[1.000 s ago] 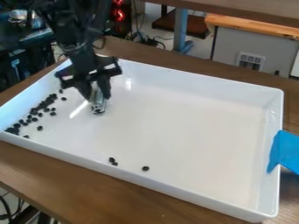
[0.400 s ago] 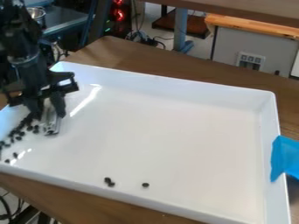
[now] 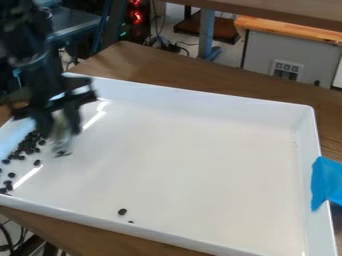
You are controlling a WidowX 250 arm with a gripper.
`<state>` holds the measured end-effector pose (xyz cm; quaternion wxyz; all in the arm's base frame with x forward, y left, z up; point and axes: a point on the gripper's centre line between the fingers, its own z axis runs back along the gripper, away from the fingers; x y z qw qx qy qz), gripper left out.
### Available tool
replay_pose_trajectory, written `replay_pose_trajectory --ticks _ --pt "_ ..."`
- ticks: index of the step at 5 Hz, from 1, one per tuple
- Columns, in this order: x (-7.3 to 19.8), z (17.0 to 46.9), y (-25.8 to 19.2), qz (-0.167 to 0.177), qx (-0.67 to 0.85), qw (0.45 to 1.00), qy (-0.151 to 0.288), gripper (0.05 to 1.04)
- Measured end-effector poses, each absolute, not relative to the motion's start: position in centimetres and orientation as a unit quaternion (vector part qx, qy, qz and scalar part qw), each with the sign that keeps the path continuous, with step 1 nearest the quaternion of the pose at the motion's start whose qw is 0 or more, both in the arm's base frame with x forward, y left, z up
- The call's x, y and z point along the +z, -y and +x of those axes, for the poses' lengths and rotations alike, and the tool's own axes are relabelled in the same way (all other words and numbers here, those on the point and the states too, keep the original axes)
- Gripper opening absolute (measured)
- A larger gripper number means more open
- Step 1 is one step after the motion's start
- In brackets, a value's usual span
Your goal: Sweep into pile
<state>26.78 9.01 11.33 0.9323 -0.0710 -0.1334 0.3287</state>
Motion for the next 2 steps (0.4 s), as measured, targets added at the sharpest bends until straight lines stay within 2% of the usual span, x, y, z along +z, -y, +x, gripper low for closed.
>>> replay_pose_trajectory --ticks 1,2 --pt "13.5 28.8 -3.8 -0.108 0.264 0.947 0.146 0.375" --pt "14.1 29.8 1.2 -0.114 0.217 0.958 0.151 0.375"
